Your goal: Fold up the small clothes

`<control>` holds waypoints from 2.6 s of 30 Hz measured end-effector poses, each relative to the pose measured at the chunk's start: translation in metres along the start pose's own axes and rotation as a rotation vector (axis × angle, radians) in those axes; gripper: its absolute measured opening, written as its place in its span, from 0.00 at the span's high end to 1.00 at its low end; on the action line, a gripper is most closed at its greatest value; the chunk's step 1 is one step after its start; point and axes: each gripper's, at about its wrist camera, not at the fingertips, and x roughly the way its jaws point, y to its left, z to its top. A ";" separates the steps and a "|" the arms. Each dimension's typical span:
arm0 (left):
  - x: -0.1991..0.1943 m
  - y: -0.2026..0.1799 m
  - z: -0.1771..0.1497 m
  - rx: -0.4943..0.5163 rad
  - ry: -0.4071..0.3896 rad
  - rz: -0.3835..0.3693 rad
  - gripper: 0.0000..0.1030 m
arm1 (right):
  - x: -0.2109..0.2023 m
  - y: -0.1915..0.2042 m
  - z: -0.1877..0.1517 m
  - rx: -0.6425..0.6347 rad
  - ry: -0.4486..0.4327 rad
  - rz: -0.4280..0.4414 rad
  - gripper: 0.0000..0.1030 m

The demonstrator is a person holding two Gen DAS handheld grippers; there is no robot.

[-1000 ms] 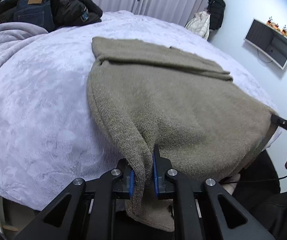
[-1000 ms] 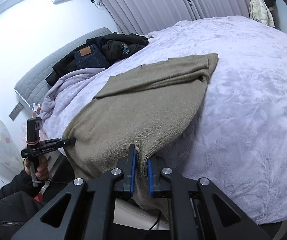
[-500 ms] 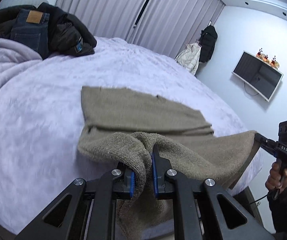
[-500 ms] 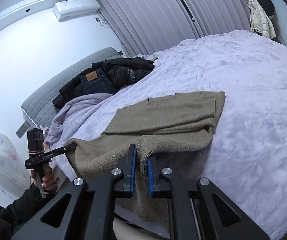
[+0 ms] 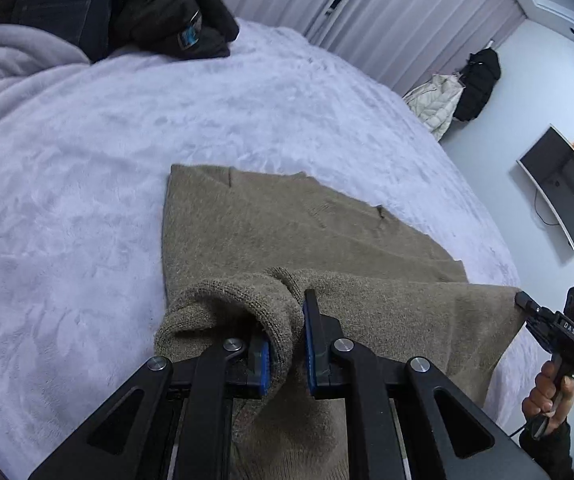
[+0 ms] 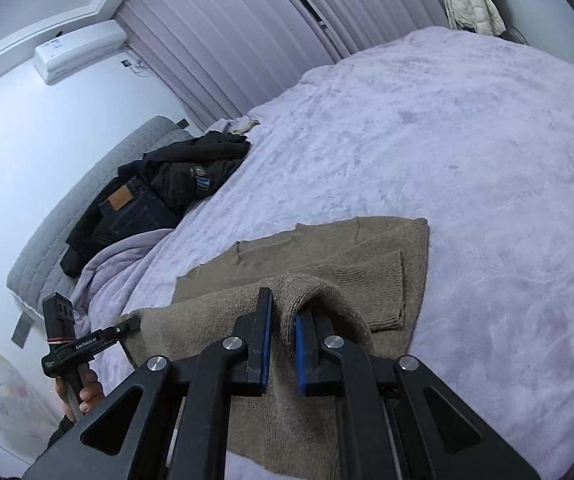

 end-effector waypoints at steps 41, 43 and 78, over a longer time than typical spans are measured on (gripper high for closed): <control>0.009 -0.026 -0.096 0.135 0.181 -0.006 0.70 | 0.036 -0.002 -0.103 -0.121 0.283 -0.099 0.90; 0.004 -0.031 -0.095 0.135 0.199 -0.022 0.90 | 0.026 0.009 -0.101 -0.165 0.248 -0.072 0.91; 0.078 0.005 0.109 -0.150 -0.006 -0.009 0.05 | 0.149 -0.049 0.098 0.151 0.047 -0.261 0.36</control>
